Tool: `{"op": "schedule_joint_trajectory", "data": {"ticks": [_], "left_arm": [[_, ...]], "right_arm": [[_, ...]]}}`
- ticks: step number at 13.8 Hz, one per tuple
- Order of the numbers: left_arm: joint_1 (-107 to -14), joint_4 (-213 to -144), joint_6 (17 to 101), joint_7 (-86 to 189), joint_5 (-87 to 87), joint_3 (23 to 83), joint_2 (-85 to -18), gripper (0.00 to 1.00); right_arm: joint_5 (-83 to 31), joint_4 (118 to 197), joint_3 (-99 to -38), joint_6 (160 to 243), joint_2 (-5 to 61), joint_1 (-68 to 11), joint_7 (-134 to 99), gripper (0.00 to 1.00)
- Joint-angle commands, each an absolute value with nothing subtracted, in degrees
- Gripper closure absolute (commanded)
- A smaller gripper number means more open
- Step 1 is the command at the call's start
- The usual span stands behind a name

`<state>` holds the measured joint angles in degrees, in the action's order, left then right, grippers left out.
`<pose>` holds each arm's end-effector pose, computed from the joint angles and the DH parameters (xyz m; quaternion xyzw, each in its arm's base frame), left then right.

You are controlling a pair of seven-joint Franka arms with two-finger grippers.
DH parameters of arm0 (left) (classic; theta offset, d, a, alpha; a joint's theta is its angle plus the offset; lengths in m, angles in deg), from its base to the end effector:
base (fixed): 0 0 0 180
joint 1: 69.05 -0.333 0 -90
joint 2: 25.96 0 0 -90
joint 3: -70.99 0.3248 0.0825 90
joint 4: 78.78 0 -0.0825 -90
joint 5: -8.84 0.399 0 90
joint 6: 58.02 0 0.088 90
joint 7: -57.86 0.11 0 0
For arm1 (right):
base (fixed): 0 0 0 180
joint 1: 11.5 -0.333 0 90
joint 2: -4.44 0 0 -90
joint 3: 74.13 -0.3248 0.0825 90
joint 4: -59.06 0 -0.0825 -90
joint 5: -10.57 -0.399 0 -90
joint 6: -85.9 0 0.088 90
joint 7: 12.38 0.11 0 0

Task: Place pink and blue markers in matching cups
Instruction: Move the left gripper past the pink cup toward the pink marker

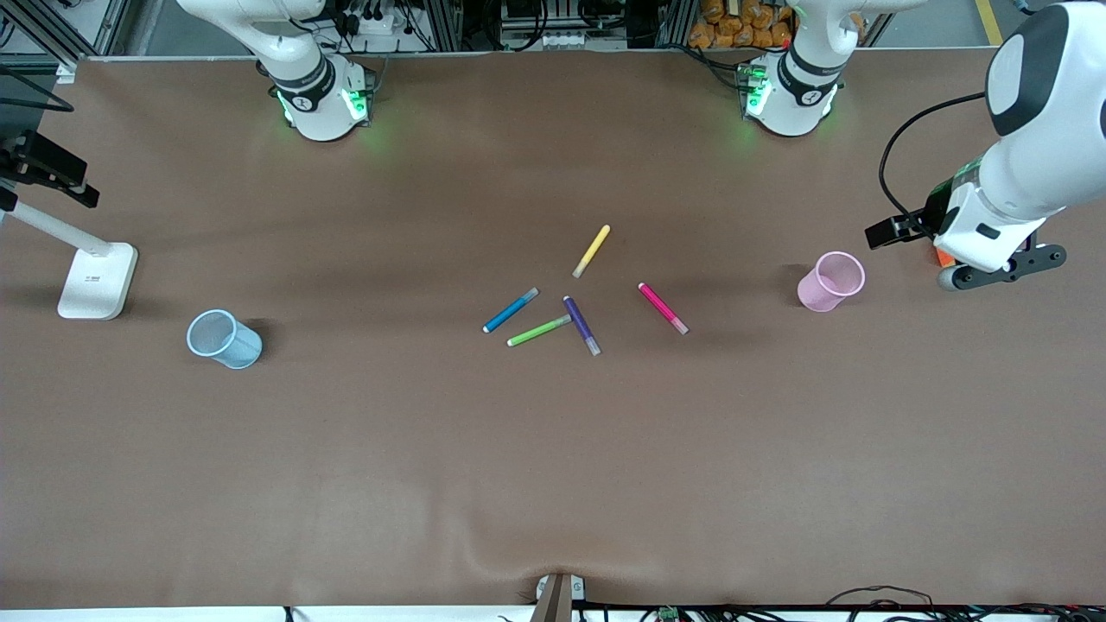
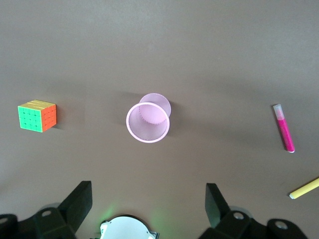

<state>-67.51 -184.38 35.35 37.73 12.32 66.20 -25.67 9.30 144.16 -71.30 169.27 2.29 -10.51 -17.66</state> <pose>0.5482 -0.0545 0.5068 -0.9875 -0.1146 0.0943 0.0532 0.5439 -0.0343 0.6822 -0.9998 -0.0141 -0.0046 0.0116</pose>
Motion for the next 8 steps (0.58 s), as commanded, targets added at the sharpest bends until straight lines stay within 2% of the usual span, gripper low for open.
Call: {"op": "schedule_joint_trajectory", "data": {"ticks": [1, 6, 8], "left_arm": [[-67.7, -186.5, 37.3, 36.3, 12.1, 66.2, -25.1, 0.0], [-66.9, -189.9, 42.5, 30.0, 11.7, 64.4, -25.3, 0.0], [-66.9, -190.3, 43.6, 27.6, 11.3, 63.1, -27.5, 0.0]], "right_arm": [[9.2, 143.0, -71.5, 168.6, 2.8, -10.4, -18.4, 0.0], [9.1, 142.9, -71.5, 168.8, 3.2, -9.8, -18.4, 0.0], [9.2, 142.9, -71.5, 169.4, 5.0, -9.8, -18.4, 0.0]]}}
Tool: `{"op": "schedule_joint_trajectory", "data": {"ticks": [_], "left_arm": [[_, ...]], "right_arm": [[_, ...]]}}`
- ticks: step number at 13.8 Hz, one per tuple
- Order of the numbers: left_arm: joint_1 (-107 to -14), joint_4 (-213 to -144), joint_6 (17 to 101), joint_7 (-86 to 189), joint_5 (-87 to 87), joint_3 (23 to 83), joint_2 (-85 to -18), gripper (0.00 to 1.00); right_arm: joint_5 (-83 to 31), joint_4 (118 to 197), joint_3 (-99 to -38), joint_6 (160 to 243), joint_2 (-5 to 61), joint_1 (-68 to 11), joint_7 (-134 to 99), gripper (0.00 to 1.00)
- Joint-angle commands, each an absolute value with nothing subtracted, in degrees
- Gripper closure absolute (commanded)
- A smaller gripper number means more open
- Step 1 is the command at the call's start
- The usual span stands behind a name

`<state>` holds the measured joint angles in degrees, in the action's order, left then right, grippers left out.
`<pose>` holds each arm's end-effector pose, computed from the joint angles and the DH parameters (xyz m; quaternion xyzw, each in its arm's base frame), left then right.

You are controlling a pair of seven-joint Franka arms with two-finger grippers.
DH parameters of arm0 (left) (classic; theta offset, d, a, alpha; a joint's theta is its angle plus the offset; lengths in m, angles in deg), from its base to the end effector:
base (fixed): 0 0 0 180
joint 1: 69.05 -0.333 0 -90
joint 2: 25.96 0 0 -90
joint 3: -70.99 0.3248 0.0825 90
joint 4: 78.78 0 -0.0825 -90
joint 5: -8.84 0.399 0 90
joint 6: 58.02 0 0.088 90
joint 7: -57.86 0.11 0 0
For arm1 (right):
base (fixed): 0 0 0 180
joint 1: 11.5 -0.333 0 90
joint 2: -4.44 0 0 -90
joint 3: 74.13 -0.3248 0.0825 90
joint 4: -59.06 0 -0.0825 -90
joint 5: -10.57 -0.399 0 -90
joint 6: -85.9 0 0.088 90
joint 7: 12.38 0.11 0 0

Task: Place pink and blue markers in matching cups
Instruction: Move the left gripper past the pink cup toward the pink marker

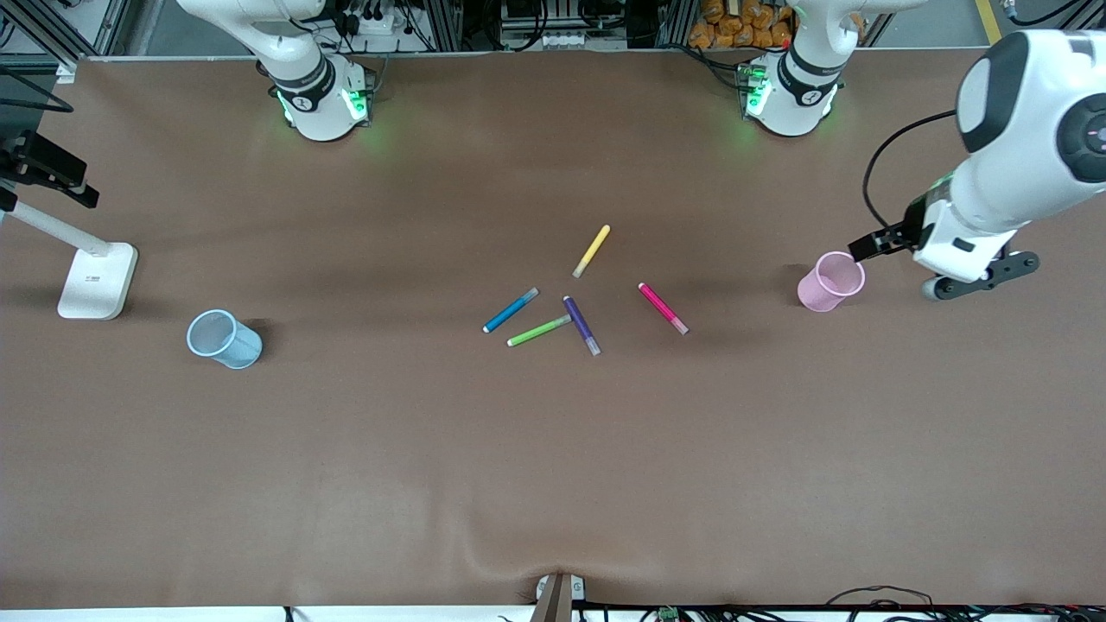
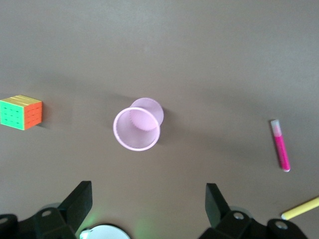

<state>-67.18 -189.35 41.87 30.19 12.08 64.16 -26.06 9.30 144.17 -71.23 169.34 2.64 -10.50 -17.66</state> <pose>0.5459 -0.0782 0.4696 -0.9828 -0.1566 0.0807 0.0551 0.5461 -0.0351 0.6789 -0.9998 -0.0133 -0.0021 0.0117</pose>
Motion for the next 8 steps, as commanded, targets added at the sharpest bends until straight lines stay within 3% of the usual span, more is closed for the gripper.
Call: {"op": "schedule_joint_trajectory", "data": {"ticks": [1, 8], "left_arm": [[-66.9, -190.1, 43.7, 26.7, 9.8, 62.1, -28.7, 0.0], [-66.5, -189.9, 48.4, 13.6, 7.3, 57.3, -36.8, 0.0]], "right_arm": [[9.6, 142.7, -71.5, 169.4, 5.8, -9.8, -18.5, 0.0], [9.8, 142.7, -71.5, 169.3, 6.9, -9.9, -18.5, 0.0]]}}
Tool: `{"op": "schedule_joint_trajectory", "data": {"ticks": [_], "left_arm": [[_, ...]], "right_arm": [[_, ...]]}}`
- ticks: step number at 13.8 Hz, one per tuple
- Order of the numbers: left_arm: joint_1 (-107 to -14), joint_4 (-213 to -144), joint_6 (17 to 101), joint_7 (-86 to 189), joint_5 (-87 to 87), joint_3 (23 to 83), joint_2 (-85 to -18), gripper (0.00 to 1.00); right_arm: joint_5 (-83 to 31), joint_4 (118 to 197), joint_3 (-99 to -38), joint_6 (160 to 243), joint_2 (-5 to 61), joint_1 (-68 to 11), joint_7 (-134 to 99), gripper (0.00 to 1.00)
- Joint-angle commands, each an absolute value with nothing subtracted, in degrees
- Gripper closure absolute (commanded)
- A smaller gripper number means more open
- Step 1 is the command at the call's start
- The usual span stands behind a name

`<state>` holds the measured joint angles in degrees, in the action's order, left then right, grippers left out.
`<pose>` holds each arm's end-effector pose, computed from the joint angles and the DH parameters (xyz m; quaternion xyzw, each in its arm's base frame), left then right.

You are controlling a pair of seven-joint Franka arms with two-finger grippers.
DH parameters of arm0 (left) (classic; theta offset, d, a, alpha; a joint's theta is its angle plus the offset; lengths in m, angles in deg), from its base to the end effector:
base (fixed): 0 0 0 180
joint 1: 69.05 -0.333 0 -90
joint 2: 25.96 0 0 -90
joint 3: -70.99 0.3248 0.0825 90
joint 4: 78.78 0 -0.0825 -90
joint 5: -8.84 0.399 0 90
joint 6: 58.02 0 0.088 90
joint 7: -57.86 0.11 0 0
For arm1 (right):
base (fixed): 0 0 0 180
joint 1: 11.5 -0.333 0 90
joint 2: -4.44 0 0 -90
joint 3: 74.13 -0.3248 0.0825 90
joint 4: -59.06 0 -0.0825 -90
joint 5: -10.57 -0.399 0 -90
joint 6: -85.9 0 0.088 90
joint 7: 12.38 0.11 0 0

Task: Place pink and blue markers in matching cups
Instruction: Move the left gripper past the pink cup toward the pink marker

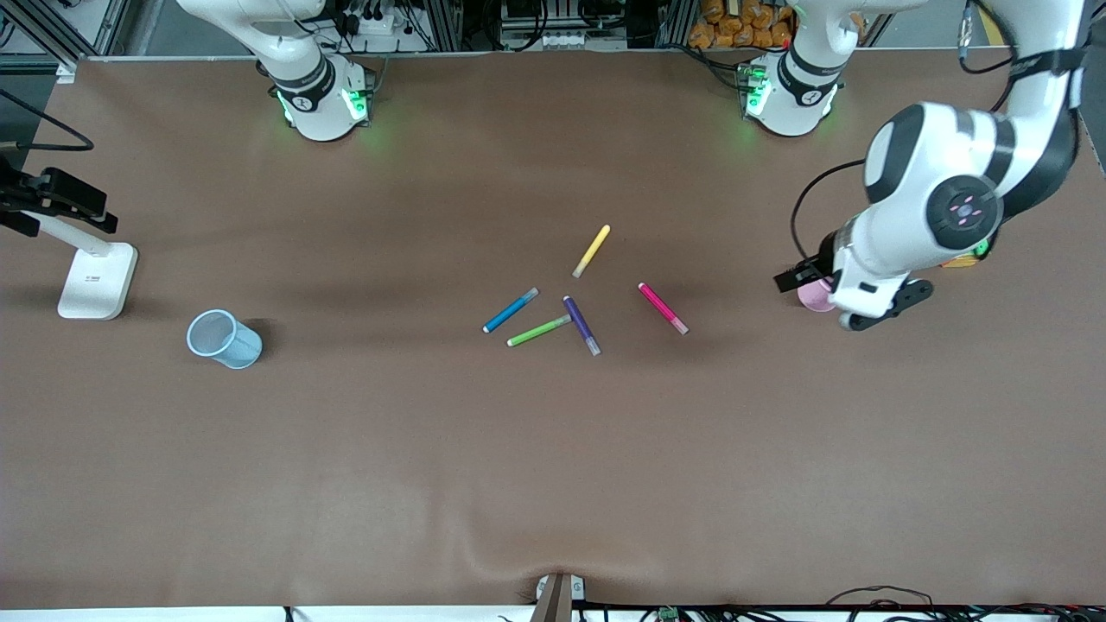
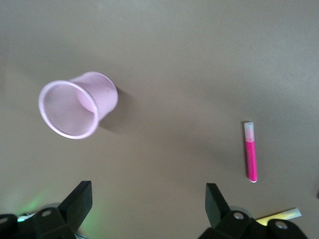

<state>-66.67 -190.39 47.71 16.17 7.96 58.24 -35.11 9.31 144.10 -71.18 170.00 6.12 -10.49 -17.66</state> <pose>0.5551 -0.1480 0.3806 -0.9644 -0.2298 0.1251 0.0396 0.5673 -0.0362 0.6466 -0.9996 -0.0124 0.0219 0.0120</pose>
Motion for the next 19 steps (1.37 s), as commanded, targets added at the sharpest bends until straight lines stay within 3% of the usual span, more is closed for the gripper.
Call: {"op": "schedule_joint_trajectory", "data": {"ticks": [1, 9, 19], "left_arm": [[-66.4, -189.8, 48.5, 13.3, 7.2, 57.2, -37.7, 0.0], [-66.4, -188.8, 52.5, 12.4, -1.7, 56.8, -45.6, 0.0], [-66.1, -184.9, 59.2, 6.5, -11.5, 56.8, -54.3, 0.0]], "right_arm": [[9.9, 142.7, -71.5, 169.3, 6.9, -9.8, -18.5, 0.0], [10.0, 142.7, -71.5, 169.3, 7.4, -9.9, -19.1, 0.0], [14.2, 142.7, -71.5, 169.4, 14.3, -9.5, -18.5, 0.0]]}}
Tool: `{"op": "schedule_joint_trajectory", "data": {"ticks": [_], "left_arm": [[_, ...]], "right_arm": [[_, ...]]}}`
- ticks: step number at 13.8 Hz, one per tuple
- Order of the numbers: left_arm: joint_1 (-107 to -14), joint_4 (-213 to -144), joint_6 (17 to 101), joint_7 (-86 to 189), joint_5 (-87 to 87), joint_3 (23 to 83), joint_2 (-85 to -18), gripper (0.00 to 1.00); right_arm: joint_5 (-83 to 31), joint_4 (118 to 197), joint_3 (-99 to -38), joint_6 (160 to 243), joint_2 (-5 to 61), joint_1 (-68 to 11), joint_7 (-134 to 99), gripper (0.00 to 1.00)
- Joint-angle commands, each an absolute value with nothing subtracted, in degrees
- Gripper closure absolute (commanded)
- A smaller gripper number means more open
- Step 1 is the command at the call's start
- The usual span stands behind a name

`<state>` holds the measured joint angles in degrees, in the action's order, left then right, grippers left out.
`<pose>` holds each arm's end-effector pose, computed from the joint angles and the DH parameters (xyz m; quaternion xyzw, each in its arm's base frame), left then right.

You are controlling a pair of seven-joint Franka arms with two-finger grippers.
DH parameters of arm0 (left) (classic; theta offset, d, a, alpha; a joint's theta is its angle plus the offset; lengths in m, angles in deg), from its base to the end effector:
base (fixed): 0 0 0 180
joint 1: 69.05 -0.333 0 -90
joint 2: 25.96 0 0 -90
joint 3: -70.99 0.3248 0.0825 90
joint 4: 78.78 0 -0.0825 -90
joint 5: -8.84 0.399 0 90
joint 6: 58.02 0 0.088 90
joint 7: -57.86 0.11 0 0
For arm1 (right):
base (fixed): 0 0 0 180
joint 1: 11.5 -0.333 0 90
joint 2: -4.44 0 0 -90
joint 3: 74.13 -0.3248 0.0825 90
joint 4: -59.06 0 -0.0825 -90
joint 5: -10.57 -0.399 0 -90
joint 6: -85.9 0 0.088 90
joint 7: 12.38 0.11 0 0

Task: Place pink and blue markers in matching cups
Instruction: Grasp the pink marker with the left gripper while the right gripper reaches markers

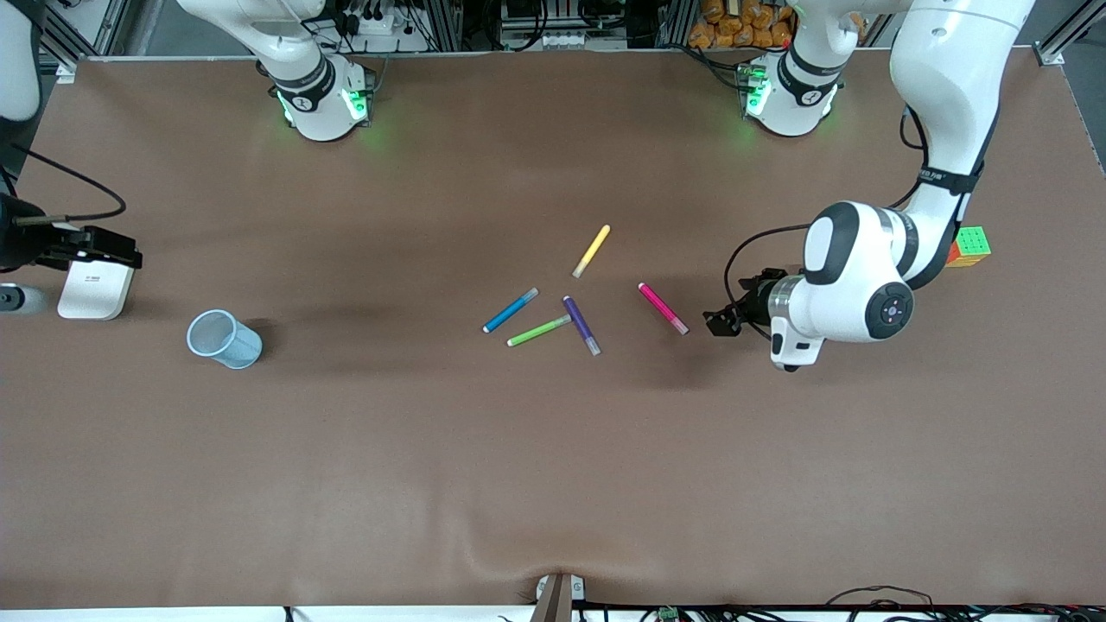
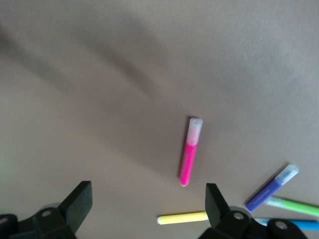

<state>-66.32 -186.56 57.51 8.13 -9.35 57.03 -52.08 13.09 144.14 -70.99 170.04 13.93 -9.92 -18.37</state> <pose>0.5846 -0.1891 0.2509 0.9001 0.3636 -0.2298 0.0695 0.6035 -0.0525 0.5664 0.9955 0.0107 -0.0928 0.0179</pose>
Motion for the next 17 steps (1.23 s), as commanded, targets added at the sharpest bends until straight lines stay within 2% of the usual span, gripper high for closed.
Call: {"op": "schedule_joint_trajectory", "data": {"ticks": [1, 6, 11, 14, 17], "left_arm": [[-65.9, -184.9, 60.3, 6.4, -13.6, 56.8, -55.0, 0.0], [-63.8, -185.0, 64.7, 5.6, -18.8, 56.9, -58.5, 0.0], [-62.7, -185.2, 65.8, 6.5, -18.8, 56.9, -61.2, 0.0], [-62.5, -185.0, 68.1, 6.6, -19.1, 56.8, -62.7, 0.0], [-62.0, -184.9, 70.0, 6.6, -19.5, 56.8, -64.1, 0.12]], "right_arm": [[14.0, 142.7, -71.5, 169.4, 14.5, -9.6, -18.4, 0.0], [9.4, 143.9, -71.6, 169.4, 17.0, -11.7, -8.4, 0.0], [8.8, 145.1, -71.7, 169.4, 17.3, -18.6, 5.3, 0.0], [3.6, 146.9, -71.8, 170.2, 17.2, -21.5, 17.4, 0.0], [2.8, 148.2, -71.9, 173.9, 17.3, -27.2, 29.4, 0.0]]}}
